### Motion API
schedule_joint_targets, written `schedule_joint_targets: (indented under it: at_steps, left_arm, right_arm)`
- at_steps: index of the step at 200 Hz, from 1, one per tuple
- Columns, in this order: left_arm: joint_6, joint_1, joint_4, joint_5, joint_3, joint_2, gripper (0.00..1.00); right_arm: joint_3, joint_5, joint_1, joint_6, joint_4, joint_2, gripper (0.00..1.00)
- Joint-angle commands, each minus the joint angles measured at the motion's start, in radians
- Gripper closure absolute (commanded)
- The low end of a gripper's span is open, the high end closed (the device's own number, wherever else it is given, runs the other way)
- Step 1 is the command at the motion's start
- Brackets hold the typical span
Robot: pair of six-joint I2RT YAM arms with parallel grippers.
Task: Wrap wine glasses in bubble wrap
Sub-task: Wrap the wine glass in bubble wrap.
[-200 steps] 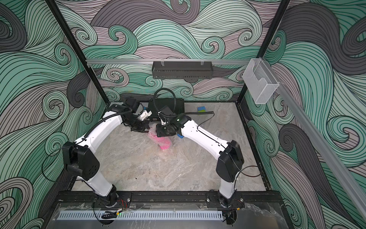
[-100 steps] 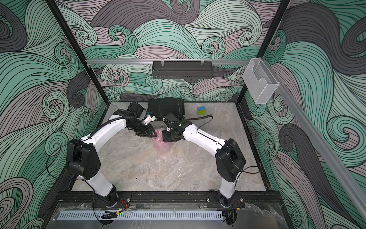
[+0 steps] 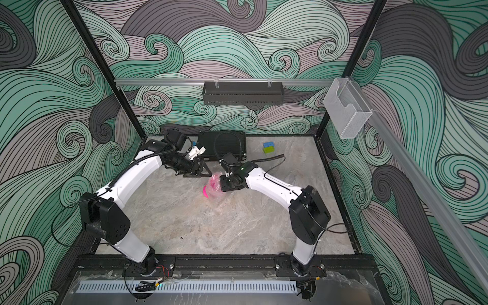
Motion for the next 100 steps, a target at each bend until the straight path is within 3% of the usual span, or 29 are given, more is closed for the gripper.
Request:
schedule_joint_targets:
  at_steps: [1,60,100]
  left_arm:
    - [-0.022,0.003,-0.008,0.031,0.040,0.058,0.23]
    - [-0.035,0.001,0.005,0.029,0.045,0.160,0.20]
    - [0.011,0.003,-0.003,-0.126,-0.014,0.179,0.30]
  right_arm:
    - [0.059,0.042,0.011,-0.029,-0.068,0.024,0.60]
    - [0.176,0.024,0.040,-0.070,-0.135,0.104,0.61]
    - [0.225,0.011,0.039,-0.090,-0.167,0.108,0.57]
